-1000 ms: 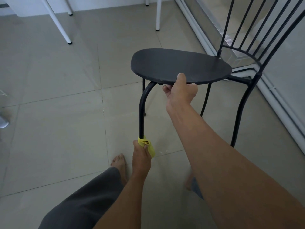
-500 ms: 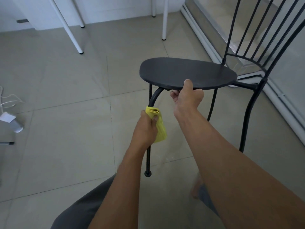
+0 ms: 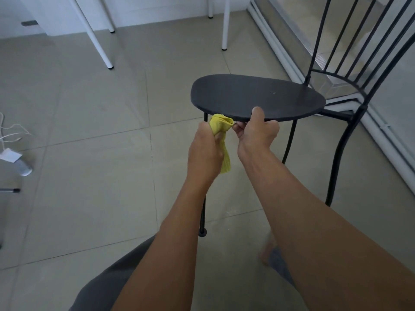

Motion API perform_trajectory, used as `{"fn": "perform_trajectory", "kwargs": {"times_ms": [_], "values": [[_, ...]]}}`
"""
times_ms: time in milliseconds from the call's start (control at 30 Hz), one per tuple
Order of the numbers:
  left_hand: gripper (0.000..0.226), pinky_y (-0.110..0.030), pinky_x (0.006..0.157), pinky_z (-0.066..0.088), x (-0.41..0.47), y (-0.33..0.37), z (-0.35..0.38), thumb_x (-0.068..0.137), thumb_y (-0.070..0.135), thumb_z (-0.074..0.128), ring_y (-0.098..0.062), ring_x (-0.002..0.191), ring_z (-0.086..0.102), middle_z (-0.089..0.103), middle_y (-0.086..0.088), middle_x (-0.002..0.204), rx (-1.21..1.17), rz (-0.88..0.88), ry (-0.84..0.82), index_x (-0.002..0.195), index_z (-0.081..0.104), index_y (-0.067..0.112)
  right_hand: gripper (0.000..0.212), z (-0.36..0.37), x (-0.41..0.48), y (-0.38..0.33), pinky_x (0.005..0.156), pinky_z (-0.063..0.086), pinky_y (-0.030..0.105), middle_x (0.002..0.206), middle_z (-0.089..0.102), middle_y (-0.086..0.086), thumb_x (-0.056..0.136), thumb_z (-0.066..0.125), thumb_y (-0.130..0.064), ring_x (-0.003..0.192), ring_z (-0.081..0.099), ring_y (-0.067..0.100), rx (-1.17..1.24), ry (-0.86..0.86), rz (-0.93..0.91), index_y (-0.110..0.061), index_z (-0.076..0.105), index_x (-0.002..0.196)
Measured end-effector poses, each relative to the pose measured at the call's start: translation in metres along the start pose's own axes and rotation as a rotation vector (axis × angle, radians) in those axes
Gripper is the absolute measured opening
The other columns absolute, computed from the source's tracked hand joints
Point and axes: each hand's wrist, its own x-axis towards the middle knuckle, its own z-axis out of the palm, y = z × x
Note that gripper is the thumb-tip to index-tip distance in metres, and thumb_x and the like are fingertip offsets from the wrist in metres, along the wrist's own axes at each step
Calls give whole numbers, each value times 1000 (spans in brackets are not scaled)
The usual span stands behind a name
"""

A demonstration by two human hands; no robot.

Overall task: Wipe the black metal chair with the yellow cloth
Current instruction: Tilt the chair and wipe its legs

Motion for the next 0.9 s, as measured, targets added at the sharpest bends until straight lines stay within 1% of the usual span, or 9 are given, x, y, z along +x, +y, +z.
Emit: {"fn": "perform_trajectory", "kwargs": {"times_ms": [100, 167, 267, 333, 433, 500, 600, 733, 900], "values": [[12, -22, 53, 31, -10, -11, 11, 100, 28, 44, -10, 67, 48, 51, 1, 87, -30, 26, 105, 96, 37, 19, 8, -5, -4, 4, 45, 49, 26, 79, 59, 18, 93, 53, -10, 37, 50, 14, 3, 6, 7, -5, 46, 92], [12, -16, 52, 29, -21, -21, 16, 100, 29, 43, -5, 65, 46, 49, 2, 85, -61, 34, 145, 96, 35, 21, 11, -9, -6, 8, 47, 50, 26, 83, 60, 20, 92, 54, -11, 38, 51, 14, 0, 15, 8, -3, 49, 97], [7, -17, 53, 34, -41, -43, 32, 100, 28, 41, -7, 65, 49, 51, 3, 82, -163, -13, 176, 97, 35, 24, 22, -13, -9, 14, 47, 49, 27, 88, 60, 22, 91, 55, -11, 37, 50, 14, 15, 23, 5, 4, 53, 106], [6, -22, 53, 36, -59, -63, 47, 101, 24, 41, -11, 64, 51, 50, 4, 78, -209, -137, 149, 97, 36, 25, 23, -13, -9, 15, 47, 48, 27, 88, 60, 21, 91, 55, -11, 36, 49, 15, 23, 26, -2, 6, 54, 107], [13, -22, 54, 38, -100, -96, 69, 100, 17, 41, -14, 71, 56, 54, 2, 83, -289, -331, 10, 97, 37, 29, 12, -13, -7, 13, 47, 48, 27, 84, 60, 19, 91, 55, -10, 37, 48, 14, 19, 19, -7, -1, 52, 99], [18, -20, 56, 39, -119, -113, 79, 99, 12, 40, -14, 76, 56, 55, 2, 87, -294, -380, -70, 100, 37, 29, 9, -14, -5, 11, 47, 49, 26, 83, 60, 17, 91, 55, -10, 38, 49, 14, 11, 12, -5, -3, 51, 96], [17, -21, 56, 37, -125, -125, 81, 100, 12, 40, -9, 76, 53, 54, 3, 89, -238, -425, -107, 101, 37, 28, 10, -13, -3, 13, 47, 49, 26, 80, 60, 16, 92, 55, -11, 38, 49, 14, 8, 10, -12, -2, 52, 95], [10, -19, 55, 37, -115, -109, 64, 102, 18, 39, -7, 73, 51, 53, 7, 85, -240, -341, -118, 100, 40, 28, 9, -15, -3, 12, 47, 48, 27, 75, 59, 14, 92, 56, -11, 38, 49, 15, 14, -2, -2, -4, 50, 93], [5, -26, 56, 40, -66, -49, 30, 102, 21, 39, -8, 71, 53, 52, 8, 82, -279, -186, 29, 102, 39, 26, 13, -20, -7, 14, 47, 49, 26, 78, 57, 17, 92, 57, -13, 39, 48, 15, 0, 0, 19, -3, 50, 97]]}}
